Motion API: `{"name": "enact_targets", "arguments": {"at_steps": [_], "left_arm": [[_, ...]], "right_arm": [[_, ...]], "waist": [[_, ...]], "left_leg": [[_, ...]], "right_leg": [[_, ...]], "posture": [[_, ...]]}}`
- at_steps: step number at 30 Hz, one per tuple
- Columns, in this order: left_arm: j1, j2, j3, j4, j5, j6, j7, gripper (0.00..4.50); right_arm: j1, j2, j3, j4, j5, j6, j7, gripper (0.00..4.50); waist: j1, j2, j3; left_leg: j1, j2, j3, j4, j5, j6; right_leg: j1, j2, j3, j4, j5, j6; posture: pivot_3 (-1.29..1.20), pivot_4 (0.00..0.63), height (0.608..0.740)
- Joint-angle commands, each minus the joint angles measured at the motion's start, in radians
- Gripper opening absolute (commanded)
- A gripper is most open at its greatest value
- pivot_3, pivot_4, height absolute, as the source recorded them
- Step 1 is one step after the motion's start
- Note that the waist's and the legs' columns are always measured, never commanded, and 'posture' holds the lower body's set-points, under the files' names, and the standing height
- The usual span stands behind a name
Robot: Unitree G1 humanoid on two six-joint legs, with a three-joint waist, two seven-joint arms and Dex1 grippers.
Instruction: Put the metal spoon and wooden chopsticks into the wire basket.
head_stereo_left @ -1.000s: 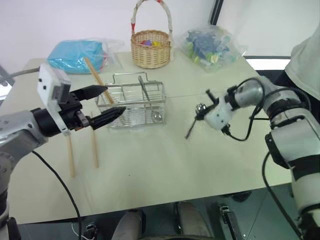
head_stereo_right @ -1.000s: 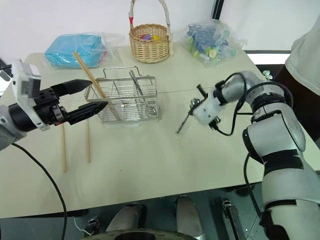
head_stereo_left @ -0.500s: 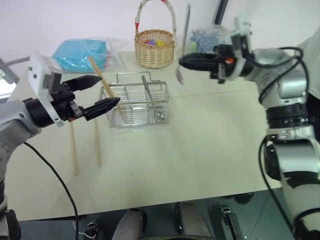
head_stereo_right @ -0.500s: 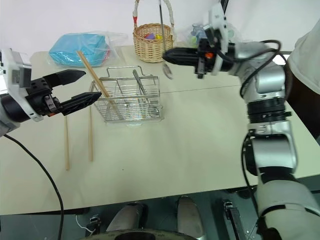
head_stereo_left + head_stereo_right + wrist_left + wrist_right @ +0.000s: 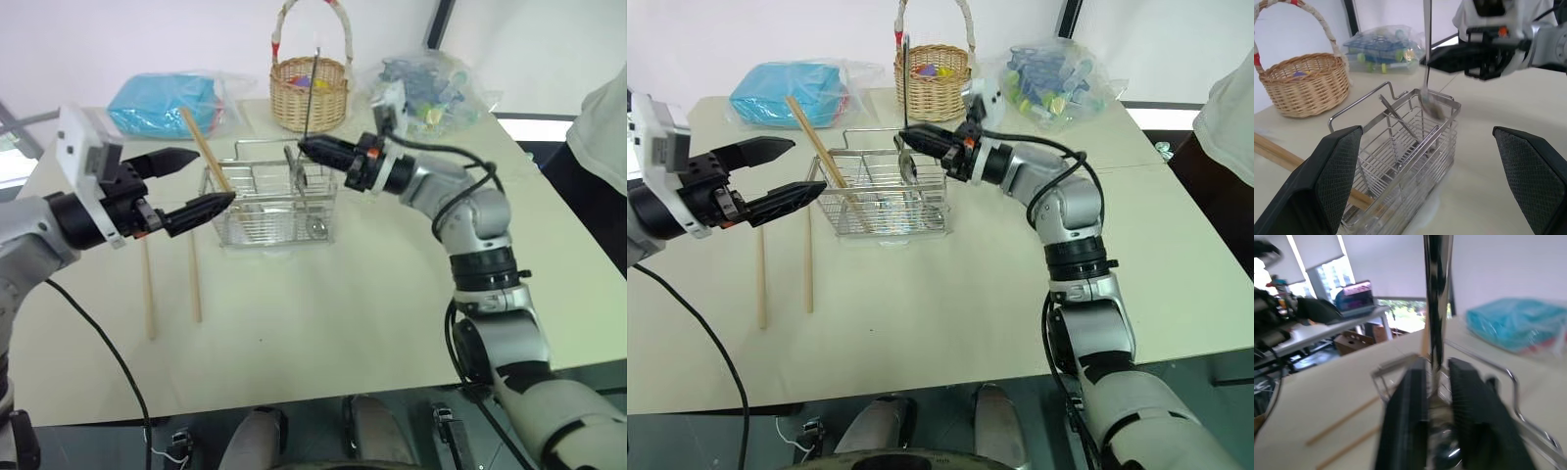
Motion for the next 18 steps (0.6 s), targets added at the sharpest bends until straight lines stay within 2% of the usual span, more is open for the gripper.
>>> {"name": "enact_targets", "arguments": {"at_steps": [1,4,8,12,15,18], "left_arm": [[-0.008,0.019,0.041,-0.024,-0.01,0.002,0.01,4.5],[-0.006,0.018,0.046,-0.024,-0.012,0.003,0.021,4.5],[-0.014,0.004,0.054,-0.007,-0.004,0.002,0.055,4.5],[-0.027,-0.008,0.076,0.046,0.027,0.031,0.174,4.5],[-0.065,-0.014,0.078,0.141,0.083,0.136,0.367,4.5],[-0.144,-0.068,0.095,0.261,0.132,0.325,0.608,4.5]], "right_arm": [[-0.016,0.003,-0.016,-0.037,-0.013,-0.013,-0.03,2.51],[-0.037,-0.007,-0.045,-0.044,0.009,0.013,-0.046,4.07],[-0.092,-0.036,-0.093,-0.039,0.044,0.053,-0.052,4.07],[-0.156,-0.092,-0.155,-0.052,0.117,0.12,-0.017,4.07],[-0.167,-0.166,-0.189,-0.147,0.223,0.194,0.081,4.07],[-0.103,-0.25,-0.197,-0.306,0.355,0.302,0.181,4.07]], "waist": [[-0.003,0.0,0.0],[-0.007,0.0,0.0],[-0.007,0.0,0.0],[-0.004,0.0,0.0],[-0.001,0.0,0.0],[0.003,-0.001,0.0]], "left_leg": [[0.0,0.0,0.0,0.0,0.0,0.0],[0.0,0.0,0.0,0.0,0.0,0.0],[0.0,0.0,0.0,0.0,0.0,0.0],[0.0,0.0,0.0,0.0,0.0,0.0],[0.0,0.0,0.0,0.0,-0.001,0.001],[0.0,0.0,-0.001,0.0,-0.001,0.002]], "right_leg": [[0.0,0.0,0.0,0.0,0.0,0.0],[0.0,0.0,0.0,0.0,0.0,0.0],[-0.001,0.0,0.0,0.0,0.0,0.0],[0.0,0.0,0.0,0.0,0.0,0.0],[0.0,0.001,0.0,0.0,0.0,0.0],[0.0,0.001,-0.001,0.0,0.0,0.0]], "posture": [[0.0,0.15,0.739],[0.0,0.15,0.739],[0.0,0.15,0.739],[0.0,0.15,0.739],[0.0,0.15,0.739],[0.0,0.15,0.739]]}}
